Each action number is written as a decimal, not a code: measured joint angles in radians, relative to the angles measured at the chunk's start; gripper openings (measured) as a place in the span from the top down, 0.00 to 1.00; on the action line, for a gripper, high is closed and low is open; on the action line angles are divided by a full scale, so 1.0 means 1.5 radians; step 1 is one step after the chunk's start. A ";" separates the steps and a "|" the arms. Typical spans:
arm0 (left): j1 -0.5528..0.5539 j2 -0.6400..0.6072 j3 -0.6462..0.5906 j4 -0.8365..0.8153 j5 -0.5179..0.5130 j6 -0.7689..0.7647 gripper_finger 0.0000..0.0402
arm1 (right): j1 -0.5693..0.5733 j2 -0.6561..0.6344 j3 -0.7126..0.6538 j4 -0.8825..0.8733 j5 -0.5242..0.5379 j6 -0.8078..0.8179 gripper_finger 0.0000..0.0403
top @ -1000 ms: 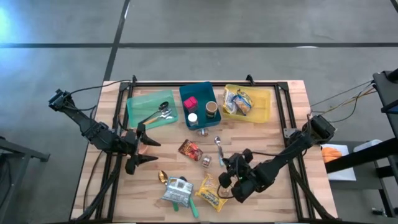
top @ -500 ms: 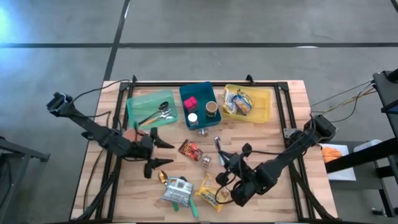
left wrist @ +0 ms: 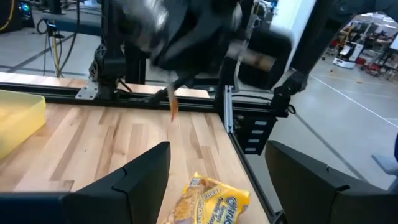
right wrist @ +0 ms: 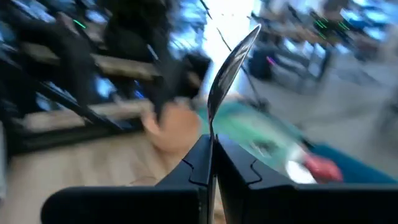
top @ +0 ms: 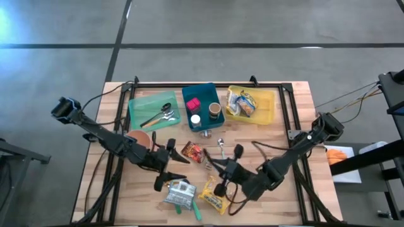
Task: Pick & Place Food Item
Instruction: Put the orange spoon into the green bin
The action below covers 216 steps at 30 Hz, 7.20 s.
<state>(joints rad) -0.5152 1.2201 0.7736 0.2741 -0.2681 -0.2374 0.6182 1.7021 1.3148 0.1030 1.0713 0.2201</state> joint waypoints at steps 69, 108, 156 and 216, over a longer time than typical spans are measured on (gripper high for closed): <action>-0.001 0.020 -0.024 0.110 0.024 0.116 0.99 | -0.185 0.120 0.036 0.458 -0.648 -0.231 0.98; 0.031 -0.158 0.184 -0.737 -0.218 -0.200 1.00 | -0.151 0.052 0.036 0.002 -0.360 0.106 0.46; 0.833 0.296 0.199 -1.054 0.087 0.272 1.00 | -0.009 0.052 0.035 -0.252 -0.313 0.238 0.46; 0.822 0.418 0.170 -0.981 0.154 0.328 0.86 | -0.009 0.050 0.035 -0.269 -0.314 0.220 0.46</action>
<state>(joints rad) 0.7177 1.8465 1.0290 -1.1969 -0.0369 0.2541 0.6041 1.7771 1.3666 -0.3012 0.6010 0.5503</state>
